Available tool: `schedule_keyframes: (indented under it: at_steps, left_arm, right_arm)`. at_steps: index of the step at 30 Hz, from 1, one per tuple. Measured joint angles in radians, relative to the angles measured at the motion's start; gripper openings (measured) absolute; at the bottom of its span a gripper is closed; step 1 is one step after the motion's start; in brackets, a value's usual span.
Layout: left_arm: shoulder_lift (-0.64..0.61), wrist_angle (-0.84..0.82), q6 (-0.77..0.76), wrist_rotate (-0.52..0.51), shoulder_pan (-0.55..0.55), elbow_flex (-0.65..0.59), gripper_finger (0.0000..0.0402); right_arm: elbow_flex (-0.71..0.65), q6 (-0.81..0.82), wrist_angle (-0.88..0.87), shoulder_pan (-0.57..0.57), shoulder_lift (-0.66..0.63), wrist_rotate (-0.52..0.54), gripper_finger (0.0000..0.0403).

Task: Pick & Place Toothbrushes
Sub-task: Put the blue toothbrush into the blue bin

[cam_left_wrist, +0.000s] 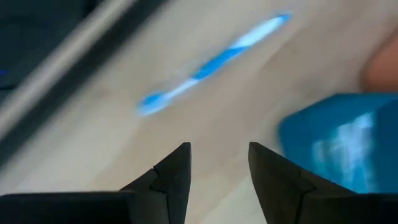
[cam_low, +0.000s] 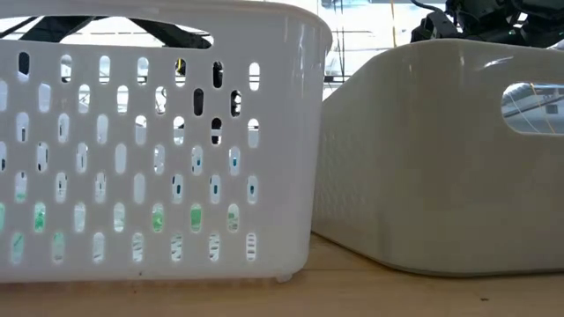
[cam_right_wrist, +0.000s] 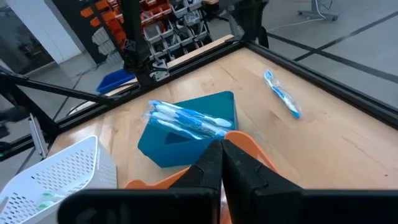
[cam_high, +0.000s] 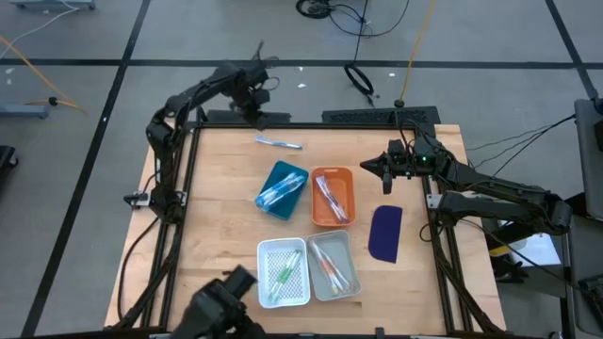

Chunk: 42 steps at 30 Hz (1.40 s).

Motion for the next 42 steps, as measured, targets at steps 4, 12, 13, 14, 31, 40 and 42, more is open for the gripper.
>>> schedule_keyframes:
  at_steps: [4, 12, 13, 14, 31, 40, 42]
  left_arm:
    - [-0.001, -0.009, 0.130, -0.072, 0.051, 0.042, 0.0159]
    - [-0.001, 0.059, 0.641, -0.129, 0.051, 0.001, 0.0159]
    - [-0.001, 0.070, 0.694, -0.140, 0.049, -0.007, 0.0159]
    - [-0.001, 0.078, 0.735, -0.142, 0.048, -0.015, 0.0159]
    - [-0.001, 0.256, 1.093, -0.156, 0.025, -0.231, 0.0159]
    - [0.000, 0.362, 1.203, -0.184, -0.003, -0.336, 0.0159]
    - [0.000, 0.376, 1.203, -0.184, -0.003, -0.339, 0.0159]
  right_arm:
    - [0.000, 0.013, 0.000, 0.000, 0.000, 0.000, 0.0000]
    - [0.000, 0.013, 0.000, 0.000, 0.000, 0.001, 0.0000]
    - [0.000, 0.013, 0.000, 0.000, 0.000, 0.001, 0.0000]
    - [0.000, 0.013, 0.000, 0.000, 0.000, 0.001, 0.0000]
    - [0.000, 0.031, 0.000, 0.000, 0.000, 0.002, 0.0000]
    - [0.000, 0.044, 0.000, 0.000, 0.000, 0.002, 0.0000]
    - [0.000, 0.057, 0.000, 0.000, 0.000, 0.002, 0.0000]
